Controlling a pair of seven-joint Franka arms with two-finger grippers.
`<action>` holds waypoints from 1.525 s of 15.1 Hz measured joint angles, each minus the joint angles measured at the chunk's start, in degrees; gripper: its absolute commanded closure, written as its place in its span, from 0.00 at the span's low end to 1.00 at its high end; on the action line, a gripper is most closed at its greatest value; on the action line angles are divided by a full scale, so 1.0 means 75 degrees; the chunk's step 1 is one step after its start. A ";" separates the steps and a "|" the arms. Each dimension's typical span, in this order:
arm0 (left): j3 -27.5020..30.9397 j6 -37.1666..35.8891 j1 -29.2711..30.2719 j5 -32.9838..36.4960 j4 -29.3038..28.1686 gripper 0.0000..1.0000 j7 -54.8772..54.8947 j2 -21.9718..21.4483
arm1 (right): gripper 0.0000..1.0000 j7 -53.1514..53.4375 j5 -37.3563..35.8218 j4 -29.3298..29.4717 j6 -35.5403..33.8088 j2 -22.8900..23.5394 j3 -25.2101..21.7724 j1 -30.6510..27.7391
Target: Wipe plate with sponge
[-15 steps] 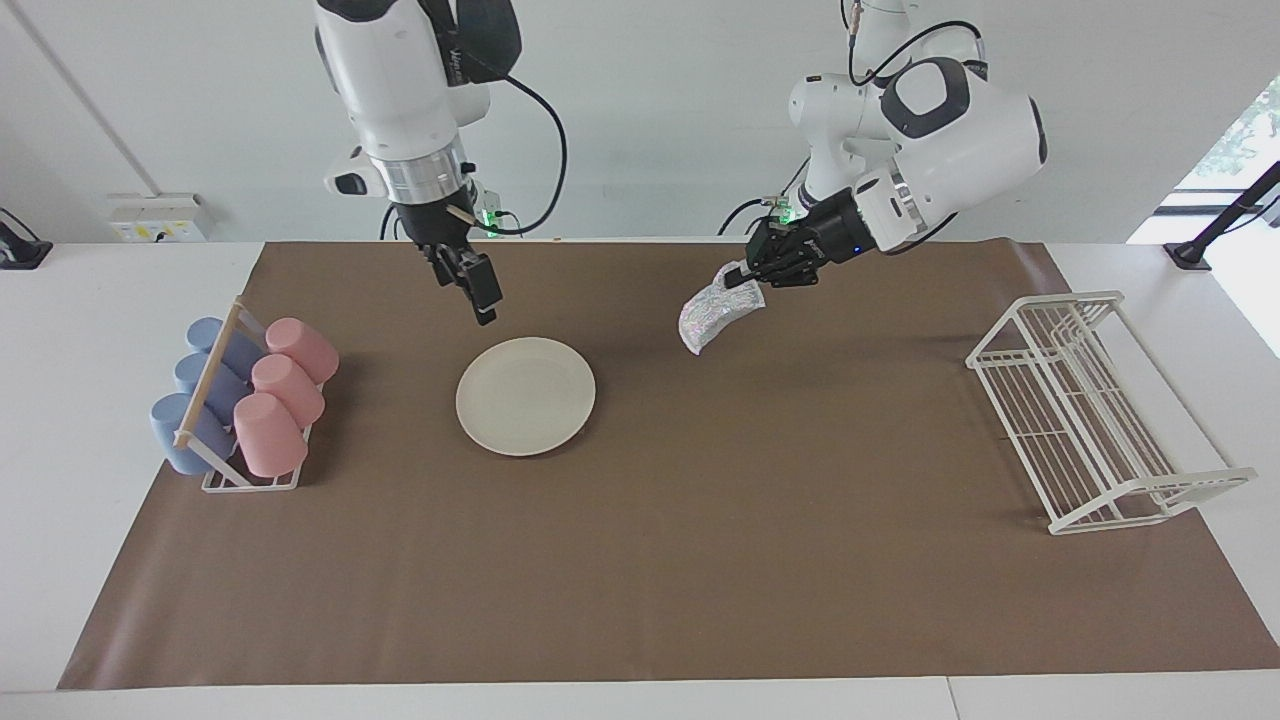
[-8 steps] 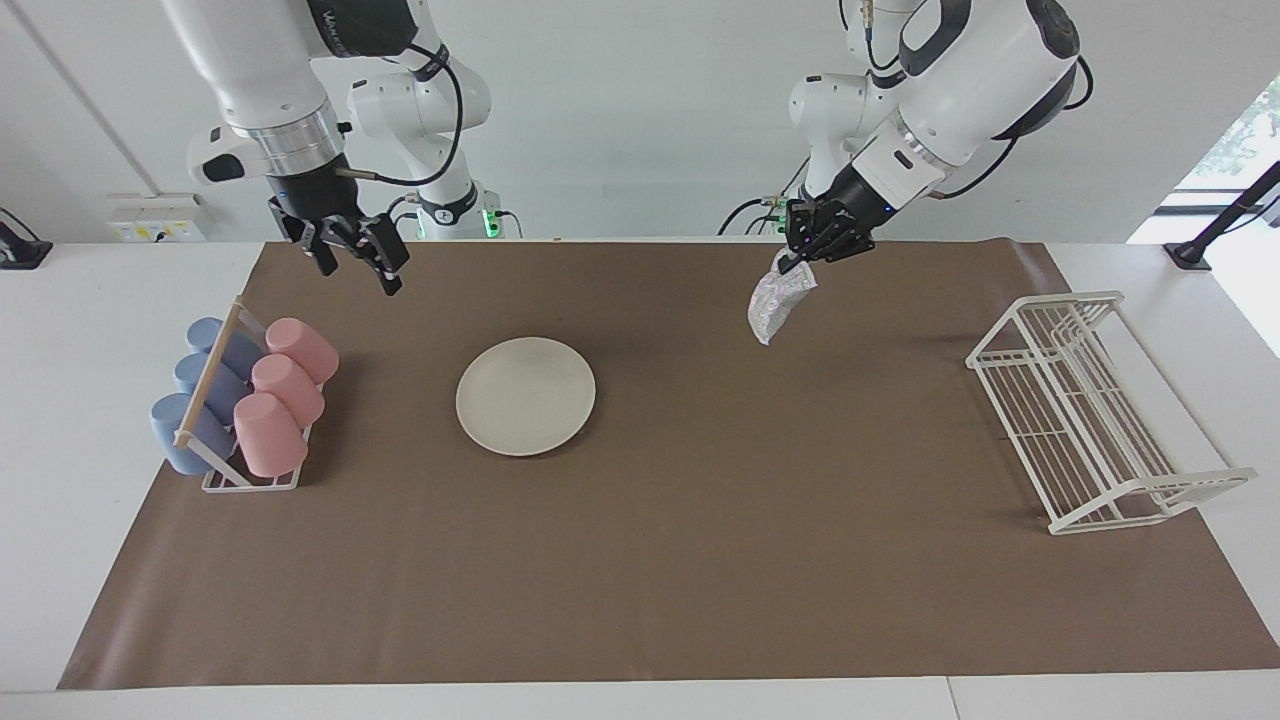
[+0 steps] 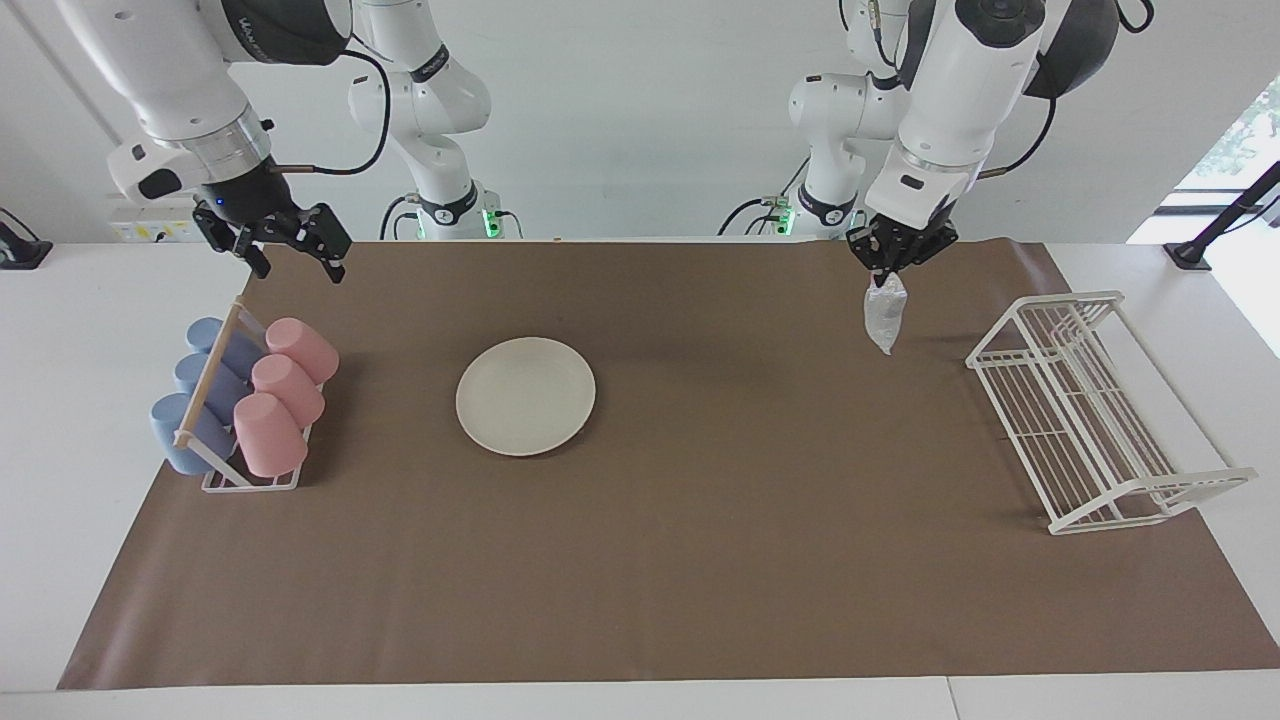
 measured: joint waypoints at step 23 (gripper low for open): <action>0.0380 -0.1192 0.0171 0.7130 0.0388 1.00 -0.0484 0.3413 | 0.00 -0.1294 -0.0026 0.0572 -0.0326 0.0563 -0.0494 0.0086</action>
